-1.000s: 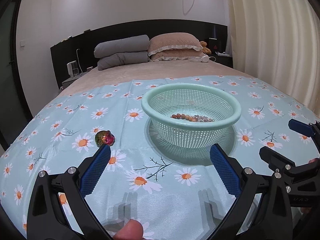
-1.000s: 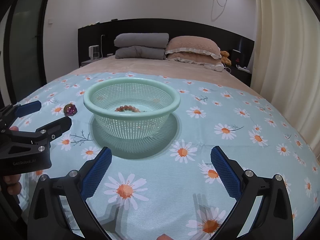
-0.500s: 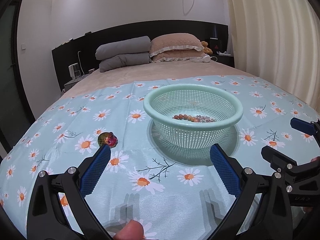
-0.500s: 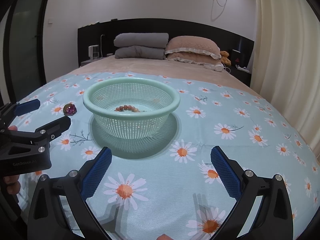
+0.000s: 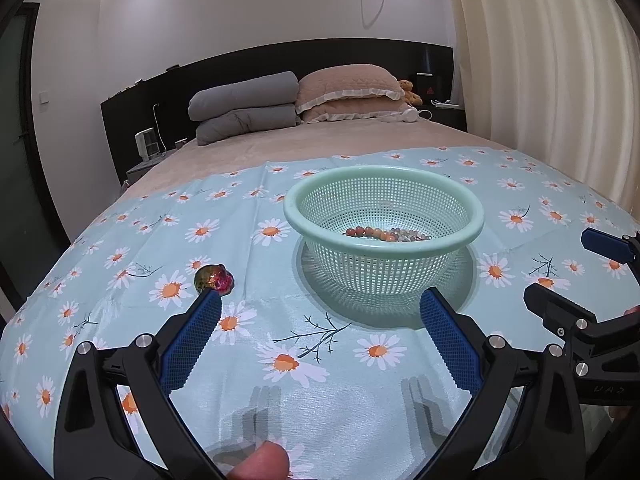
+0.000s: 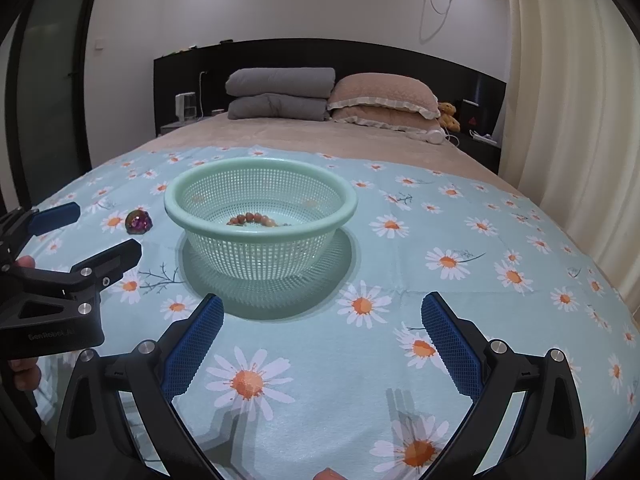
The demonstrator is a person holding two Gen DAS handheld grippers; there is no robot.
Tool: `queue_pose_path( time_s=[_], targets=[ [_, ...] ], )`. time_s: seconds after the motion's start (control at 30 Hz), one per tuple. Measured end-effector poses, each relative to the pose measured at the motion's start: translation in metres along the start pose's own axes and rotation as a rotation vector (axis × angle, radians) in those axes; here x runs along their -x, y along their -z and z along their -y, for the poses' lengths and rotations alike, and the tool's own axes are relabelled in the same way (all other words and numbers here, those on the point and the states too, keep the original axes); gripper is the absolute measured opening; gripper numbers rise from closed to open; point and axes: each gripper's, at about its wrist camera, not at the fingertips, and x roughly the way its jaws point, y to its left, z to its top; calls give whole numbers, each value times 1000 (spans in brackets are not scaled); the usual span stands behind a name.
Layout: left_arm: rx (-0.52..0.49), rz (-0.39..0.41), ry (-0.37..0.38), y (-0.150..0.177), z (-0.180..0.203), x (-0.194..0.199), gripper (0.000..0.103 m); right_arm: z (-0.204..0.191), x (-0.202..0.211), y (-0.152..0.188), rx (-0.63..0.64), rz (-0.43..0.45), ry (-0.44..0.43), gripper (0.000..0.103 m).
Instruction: Organize jewelry
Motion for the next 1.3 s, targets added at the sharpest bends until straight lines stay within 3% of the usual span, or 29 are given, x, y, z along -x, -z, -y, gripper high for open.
queue_pose_path(
  time_s=[1.3],
  targets=[
    [26,-11,-28,-1,-5,-3,97,0,-2,1,0,-3,6,95]
  ],
)
